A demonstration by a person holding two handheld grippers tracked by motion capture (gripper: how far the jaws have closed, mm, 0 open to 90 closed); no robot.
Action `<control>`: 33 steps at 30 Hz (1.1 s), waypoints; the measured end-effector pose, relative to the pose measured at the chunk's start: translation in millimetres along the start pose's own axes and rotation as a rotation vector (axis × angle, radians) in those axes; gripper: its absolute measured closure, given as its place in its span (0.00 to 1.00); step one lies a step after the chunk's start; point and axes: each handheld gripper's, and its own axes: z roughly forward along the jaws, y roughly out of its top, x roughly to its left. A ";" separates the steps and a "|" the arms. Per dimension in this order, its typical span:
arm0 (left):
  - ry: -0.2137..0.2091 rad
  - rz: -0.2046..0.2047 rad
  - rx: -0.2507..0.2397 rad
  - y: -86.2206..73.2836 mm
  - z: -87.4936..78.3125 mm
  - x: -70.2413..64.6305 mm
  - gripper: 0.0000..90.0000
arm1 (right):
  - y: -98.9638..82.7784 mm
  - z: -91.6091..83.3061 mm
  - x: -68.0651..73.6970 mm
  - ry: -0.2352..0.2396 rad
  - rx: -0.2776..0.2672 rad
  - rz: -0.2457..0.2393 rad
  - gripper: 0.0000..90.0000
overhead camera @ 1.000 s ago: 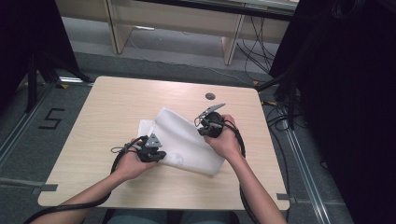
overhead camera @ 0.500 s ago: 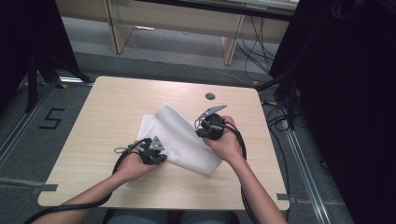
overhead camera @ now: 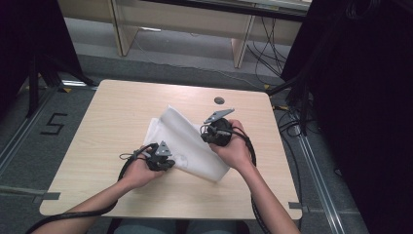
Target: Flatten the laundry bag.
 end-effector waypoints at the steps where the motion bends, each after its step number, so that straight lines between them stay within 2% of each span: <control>1: 0.000 0.006 -0.002 0.5 -1.0 0.3 0.98 | 1.3 -2.3 0.9 0.009 0.015 -0.008 0.99; 4: -0.005 -0.007 -0.004 -0.5 -4.4 0.8 0.98 | 2.7 -3.4 4.1 0.019 -0.002 -0.031 0.99; 5: -0.003 0.009 -0.005 -0.5 -6.4 2.1 0.98 | 2.9 -3.3 5.0 0.012 -0.011 -0.035 0.99; 6: 0.004 -0.014 -0.009 -1.1 -7.5 1.9 0.97 | 2.7 -3.6 6.6 0.014 -0.009 -0.040 0.99; 7: 0.008 -0.001 -0.017 -0.8 -13.4 2.9 0.97 | 2.8 -3.3 8.4 0.034 -0.010 -0.035 0.99; 8: 0.007 -0.018 -0.017 -1.3 -16.7 1.9 0.97 | 2.8 -4.1 9.1 0.025 0.000 -0.039 0.99; 11: -0.002 -0.016 -0.020 -3.3 -23.7 1.6 0.96 | 2.4 -3.8 12.0 0.036 -0.006 -0.039 0.99; 12: 0.002 -0.007 -0.018 -5.7 -30.2 1.4 0.96 | 2.2 -3.8 11.9 0.036 -0.006 -0.042 0.99; 13: 0.005 -0.019 -0.016 -11.3 -40.9 2.1 0.95 | 0.7 -3.6 11.6 0.033 -0.021 -0.040 0.99; 15: -0.003 -0.030 -0.025 -13.4 -46.5 2.4 0.95 | 0.5 -4.8 10.8 0.037 -0.004 -0.033 0.99; 18: 0.021 -0.042 -0.044 -16.5 -63.7 4.2 0.94 | -0.7 -7.3 4.5 0.030 -0.018 -0.050 0.99; 22: 0.036 -0.061 -0.033 -19.8 -66.3 7.8 0.93 | 0.0 -9.6 -0.9 0.004 -0.018 -0.065 0.99; 23: 0.038 -0.064 -0.024 -20.9 -67.1 9.9 0.93 | 0.1 -10.5 0.9 0.011 -0.016 -0.041 0.99; 25: 0.036 -0.088 -0.011 -23.6 -67.6 13.8 0.92 | 0.4 -10.5 2.4 0.025 -0.014 -0.037 0.99; 26: 0.040 -0.086 -0.001 -25.6 -68.6 15.8 0.91 | 0.7 -10.3 5.0 0.039 -0.019 -0.036 0.99; 28: 0.043 -0.096 0.007 -31.6 -72.6 17.6 0.91 | 1.7 -10.4 8.9 0.053 -0.013 -0.070 0.99; 29: 0.049 -0.100 0.012 -35.4 -75.0 18.3 0.91 | 1.7 -10.3 11.3 0.051 -0.013 -0.063 0.99; 30: 0.052 -0.104 0.016 -38.8 -77.8 18.9 0.91 | 1.5 -8.9 16.0 0.065 -0.021 -0.074 0.99; 31: 0.060 -0.112 0.019 -44.8 -83.0 20.8 0.91 | 1.2 -8.8 18.0 0.058 -0.018 -0.078 0.99; 33: 0.064 -0.121 0.016 -47.1 -85.6 21.6 0.91 | 0.9 -8.3 20.7 0.067 -0.025 -0.080 0.99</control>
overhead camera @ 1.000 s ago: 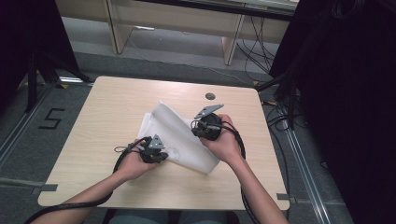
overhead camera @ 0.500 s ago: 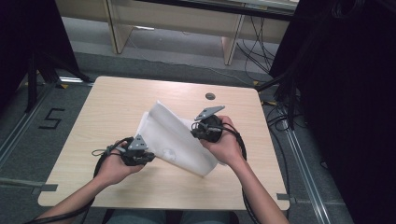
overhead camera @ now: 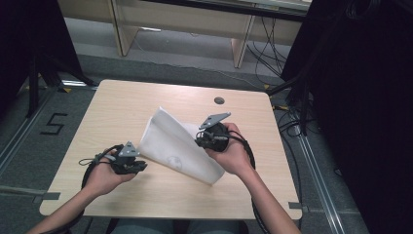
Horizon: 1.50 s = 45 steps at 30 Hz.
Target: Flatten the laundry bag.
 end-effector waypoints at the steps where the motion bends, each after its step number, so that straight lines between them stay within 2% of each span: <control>1: 0.007 -0.008 -0.009 -2.5 -5.0 3.3 0.91 | -0.8 1.2 5.2 -0.003 0.003 -0.007 0.99; 2: 0.007 -0.008 -0.009 -2.5 -5.0 3.3 0.91 | -0.8 1.2 5.2 -0.003 0.003 -0.007 0.99; 4: 0.019 -0.026 -0.020 -5.1 -11.9 9.2 0.91 | -1.5 -0.3 11.9 0.006 0.001 -0.037 0.99; 6: 0.028 -0.017 -0.020 -6.1 -14.0 12.0 0.90 | -1.3 -1.6 14.2 0.022 0.011 -0.039 0.99; 7: 0.027 -0.031 -0.013 -7.9 -15.5 13.6 0.90 | -1.8 -1.6 17.6 0.015 0.010 -0.035 0.99; 9: 0.038 -0.053 -0.015 -11.2 -16.5 16.3 0.90 | -1.7 -2.2 20.9 0.022 0.014 -0.063 0.99; 10: 0.035 -0.055 -0.012 -12.6 -17.8 17.8 0.90 | -2.0 -2.4 24.4 0.024 0.017 -0.053 0.99; 11: 0.039 -0.048 -0.002 -13.5 -19.9 19.9 0.90 | -2.1 -2.1 29.0 0.037 0.015 -0.072 0.99; 12: 0.044 -0.058 -0.007 -14.1 -20.8 20.9 0.90 | -2.1 -2.1 29.0 0.037 0.015 -0.072 0.99; 13: 0.046 -0.046 -0.001 -14.2 -22.5 23.4 0.90 | -2.0 -2.1 30.7 0.046 0.016 -0.088 0.99; 15: 0.054 -0.056 -0.001 -14.5 -23.5 25.7 0.90 | -2.1 -1.9 34.6 0.053 0.020 -0.092 0.99; 16: 0.062 -0.057 -0.002 -14.7 -23.6 26.1 0.90 | -2.1 -1.1 35.2 0.060 0.014 -0.112 0.99; 17: 0.061 -0.076 -0.004 -15.7 -22.5 26.4 0.89 | -2.3 -1.1 37.7 0.076 0.023 -0.112 0.99; 18: 0.061 -0.076 -0.004 -15.7 -22.5 26.4 0.89 | -2.3 -1.1 37.7 0.076 0.023 -0.112 0.99; 19: 0.074 -0.045 0.012 -16.1 -23.2 29.3 0.89 | -4.0 -1.1 42.3 0.083 0.033 -0.084 0.99; 20: 0.074 -0.045 0.012 -16.1 -23.2 29.3 0.89 | -4.0 -1.1 42.3 0.083 0.033 -0.084 0.99; 21: 0.079 -0.046 0.015 -16.5 -23.2 30.2 0.89 | -4.7 -0.2 42.5 0.080 0.028 -0.107 0.99; 23: 0.092 -0.043 0.028 -17.3 -23.3 32.8 0.88 | -6.5 0.7 45.9 0.094 0.032 -0.114 0.99; 25: 0.099 -0.074 0.024 -19.3 -21.6 37.1 0.88 | -8.8 1.4 49.8 0.095 0.037 -0.120 0.99; 27: 0.103 -0.075 0.027 -19.6 -21.7 38.8 0.88 | -9.2 1.4 50.4 0.110 0.044 -0.128 0.99; 28: 0.111 -0.075 0.026 -20.0 -21.6 40.2 0.88 | -9.8 2.0 51.4 0.102 0.042 -0.134 0.99; 29: 0.117 -0.081 0.025 -20.6 -21.3 41.5 0.88 | -10.5 2.7 53.2 0.114 0.043 -0.130 0.99; 31: 0.116 -0.098 0.027 -21.7 -20.6 43.9 0.88 | -11.5 3.6 56.5 0.118 0.057 -0.153 0.99; 39: 0.119 -0.095 0.021 -21.7 -19.4 44.5 0.86 | -16.5 5.4 65.1 0.143 0.063 -0.164 0.99; 40: 0.124 -0.094 0.018 -21.7 -18.9 43.8 0.86 | -17.6 6.3 66.5 0.148 0.062 -0.177 0.99; 45: 0.121 -0.089 0.021 -21.4 -17.7 43.5 0.86 | -23.7 7.5 73.0 0.171 0.074 -0.167 0.99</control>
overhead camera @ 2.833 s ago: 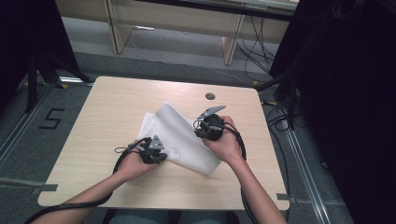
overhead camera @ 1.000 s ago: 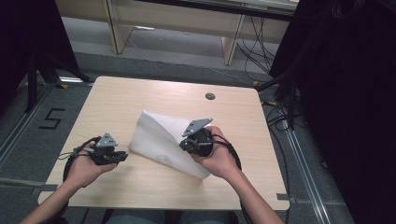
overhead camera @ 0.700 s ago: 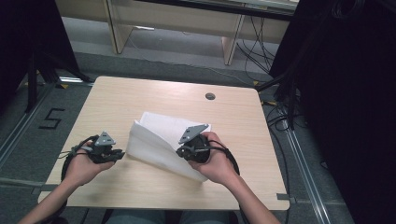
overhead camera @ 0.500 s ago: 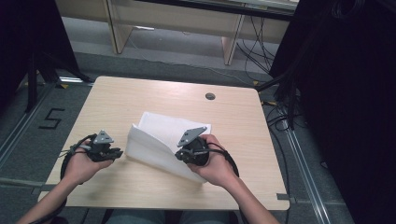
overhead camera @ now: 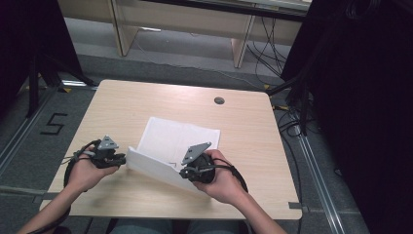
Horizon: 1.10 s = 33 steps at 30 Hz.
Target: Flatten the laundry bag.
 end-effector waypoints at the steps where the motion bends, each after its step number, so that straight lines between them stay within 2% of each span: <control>1: 0.001 -0.001 -0.001 0.0 -0.1 0.1 0.85 | -1.0 0.4 1.5 0.007 0.002 0.011 0.99; 2: 0.002 -0.001 -0.003 0.0 -0.1 0.2 0.85 | -1.6 1.9 1.5 0.012 -0.004 -0.007 0.99; 3: 0.003 0.001 -0.004 0.0 -0.1 0.5 0.85 | -2.7 2.1 3.1 0.012 0.003 0.009 0.99; 5: 0.004 0.002 -0.006 0.0 0.2 1.4 0.84 | -4.4 3.8 4.7 0.024 0.007 0.000 0.99; 6: 0.007 -0.013 -0.017 -0.7 1.5 1.2 0.83 | -6.5 4.7 7.7 0.037 0.014 0.016 0.99; 8: 0.009 -0.007 -0.014 -1.0 1.2 2.1 0.82 | -7.7 6.0 9.1 0.042 0.011 0.017 0.99; 10: 0.019 -0.003 -0.016 -1.4 0.9 3.0 0.80 | -10.0 8.8 11.7 0.055 0.019 -0.007 0.99; 12: 0.019 -0.014 -0.023 -1.7 1.2 2.9 0.80 | -14.5 13.1 17.3 0.075 0.042 0.000 0.99; 15: 0.017 -0.004 -0.023 -1.1 0.9 3.2 0.79 | -17.1 16.6 19.0 0.090 0.050 -0.002 0.99; 17: 0.024 -0.044 -0.056 -1.4 4.0 -0.3 0.79 | -19.6 20.0 19.5 0.096 0.057 -0.017 0.99; 18: 0.017 -0.011 -0.038 -1.2 2.3 1.0 0.79 | -20.8 20.8 19.8 0.100 0.065 -0.017 0.99; 19: 0.024 0.004 -0.027 -1.1 1.7 1.0 0.78 | -22.1 22.4 20.2 0.103 0.067 -0.015 0.99; 20: 0.019 -0.005 -0.041 -1.0 3.2 -0.2 0.78 | -24.5 24.5 20.6 0.105 0.083 -0.005 0.99; 22: 0.020 0.004 -0.036 -0.8 2.7 0.2 0.77 | -25.6 25.0 20.2 0.112 0.092 0.001 0.99; 24: 0.029 0.001 -0.048 -0.8 3.1 -0.8 0.76 | -28.4 26.7 18.6 0.112 0.099 0.009 0.99; 25: 0.031 -0.023 -0.074 -1.0 5.2 -2.8 0.75 | -29.9 27.7 17.6 0.112 0.105 0.013 0.99; 29: 0.033 -0.023 -0.096 0.2 7.4 -4.0 0.69 | -37.6 33.1 13.5 0.115 0.113 0.047 0.99; 30: 0.034 -0.003 -0.089 1.0 6.5 -3.6 0.68 | -39.5 34.4 13.4 0.113 0.121 0.056 0.99; 31: 0.033 -0.019 -0.114 1.8 8.2 -5.6 0.67 | -41.3 36.7 13.1 0.115 0.124 0.057 0.99; 33: 0.034 -0.006 -0.119 2.9 8.5 -6.3 0.65 | -44.0 41.1 13.2 0.121 0.138 0.067 0.99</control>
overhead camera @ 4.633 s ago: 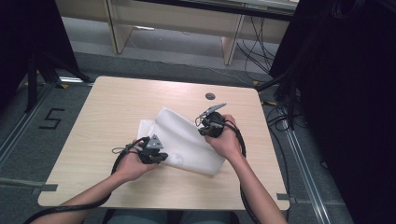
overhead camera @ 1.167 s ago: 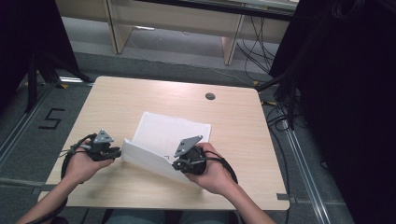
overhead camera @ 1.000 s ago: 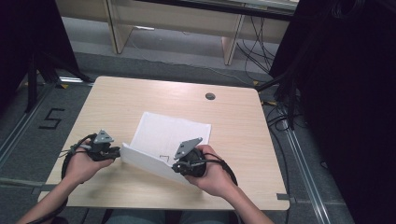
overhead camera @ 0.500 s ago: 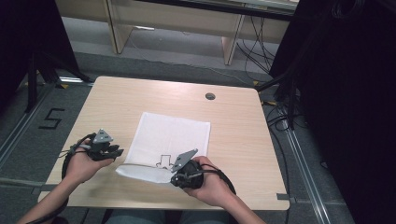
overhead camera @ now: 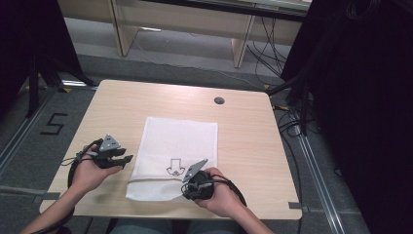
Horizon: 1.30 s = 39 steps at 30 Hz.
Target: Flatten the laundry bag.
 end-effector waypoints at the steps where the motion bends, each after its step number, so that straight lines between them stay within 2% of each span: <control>1: -0.001 0.006 0.000 0.5 -0.1 -0.9 0.64 | -0.7 1.2 0.5 -0.002 0.011 0.020 0.99; 2: 0.005 0.034 0.008 1.1 -1.7 -1.1 0.61 | -1.2 5.1 -1.6 -0.002 0.012 0.021 0.99; 3: 0.005 0.034 0.008 1.1 -1.7 -1.1 0.61 | -1.2 5.1 -1.6 -0.002 0.012 0.021 0.99; 4: 0.008 0.013 -0.017 1.2 -0.8 -4.0 0.61 | -1.3 5.6 -1.9 0.000 0.016 0.034 0.99; 5: 0.001 0.023 -0.008 2.0 -1.6 -4.7 0.60 | -1.5 6.4 -2.3 0.002 0.016 0.039 0.99; 6: 0.004 0.025 -0.020 2.5 -1.1 -6.6 0.60 | -1.6 7.3 -3.5 0.004 0.012 0.033 0.99; 7: 0.005 0.049 -0.011 3.5 -2.1 -7.0 0.59 | -1.7 7.2 -3.4 -0.003 0.016 0.047 0.98; 8: 0.001 0.037 -0.031 3.8 -0.3 -9.3 0.59 | -1.9 8.3 -5.1 -0.007 0.021 0.058 0.98; 9: -0.005 0.076 -0.003 5.4 -1.6 -8.4 0.59 | -1.9 8.3 -5.1 -0.007 0.021 0.058 0.98; 11: -0.012 0.040 -0.038 5.4 2.6 -14.3 0.60 | -2.7 9.8 -8.1 -0.003 0.022 0.071 0.98; 12: -0.013 0.066 -0.017 6.6 1.4 -14.4 0.60 | -2.9 10.4 -8.2 -0.014 0.027 0.090 0.98; 13: -0.009 0.067 -0.036 7.6 2.5 -17.6 0.60 | -3.4 12.5 -11.2 -0.016 0.024 0.103 0.98; 14: -0.020 0.074 -0.021 8.5 1.4 -18.2 0.60 | -3.3 12.2 -11.5 -0.027 0.027 0.128 0.98; 15: -0.020 0.074 -0.021 8.5 1.4 -18.2 0.60 | -3.3 12.2 -11.5 -0.027 0.027 0.128 0.98; 16: -0.009 0.071 -0.037 9.2 1.6 -20.4 0.60 | -3.5 13.5 -12.8 -0.031 0.025 0.140 0.97; 17: -0.017 0.102 -0.024 10.1 0.4 -19.7 0.60 | -3.5 13.8 -13.8 -0.038 0.026 0.158 0.96; 19: -0.038 0.074 -0.046 10.2 2.0 -26.0 0.61 | -3.7 15.8 -15.8 -0.035 0.028 0.177 0.93; 20: -0.052 0.070 -0.059 10.2 3.0 -27.8 0.62 | -3.6 15.3 -16.7 -0.037 0.022 0.182 0.86; 21: -0.073 0.052 -0.056 10.4 3.3 -30.8 0.62 | -3.6 15.3 -16.7 -0.037 0.022 0.182 0.86; 22: -0.083 0.067 -0.064 11.0 3.4 -32.6 0.63 | -3.4 13.4 -16.7 -0.034 0.007 0.178 0.82; 25: -0.122 0.066 -0.057 11.6 4.4 -40.2 0.67 | -2.0 1.3 -14.1 -0.026 -0.034 0.165 0.72; 26: -0.152 0.067 -0.043 12.3 5.3 -43.6 0.70 | -1.8 -9.4 -12.8 -0.017 -0.063 0.160 0.69; 27: -0.152 0.067 -0.043 12.3 5.3 -43.6 0.71 | -1.8 -9.4 -12.8 -0.017 -0.063 0.160 0.69; 29: -0.159 0.075 -0.043 12.6 6.4 -46.6 0.73 | -2.6 -20.6 -14.2 -0.007 -0.105 0.180 0.68; 30: -0.193 0.072 -0.029 13.0 6.5 -49.5 0.77 | -5.1 -29.3 -21.7 -0.029 -0.143 0.179 0.69; 31: -0.193 0.072 -0.029 13.0 6.5 -49.5 0.80 | -5.1 -29.3 -21.7 -0.029 -0.143 0.179 0.69; 32: -0.217 0.059 -0.019 13.1 6.7 -52.0 0.80 | -7.5 -33.1 -26.4 -0.042 -0.148 0.198 0.70; 33: -0.234 0.045 -0.019 13.0 7.0 -54.1 0.86 | -14.7 -36.5 -40.0 -0.059 -0.163 0.233 0.77; 34: -0.254 0.042 -0.012 13.3 7.1 -56.3 0.86 | -14.7 -36.5 -40.0 -0.059 -0.163 0.233 0.77; 35: -0.275 0.061 -0.003 13.9 7.2 -58.6 0.89 | -19.3 -38.4 -45.4 -0.085 -0.147 0.283 0.82; 36: -0.287 0.057 0.006 13.5 8.3 -62.7 0.91 | -24.5 -37.6 -54.5 -0.105 -0.137 0.281 0.87; 37: -0.301 0.074 0.018 13.7 9.3 -66.1 0.92 | -29.6 -37.7 -60.2 -0.130 -0.108 0.321 0.92; 38: -0.314 0.098 0.029 14.1 10.4 -68.8 0.94 | -34.3 -38.3 -63.2 -0.148 -0.073 0.398 0.96; 39: -0.330 0.075 0.035 13.4 11.9 -73.3 0.95 | -43.2 -34.4 -73.6 -0.145 -0.057 0.423 1.00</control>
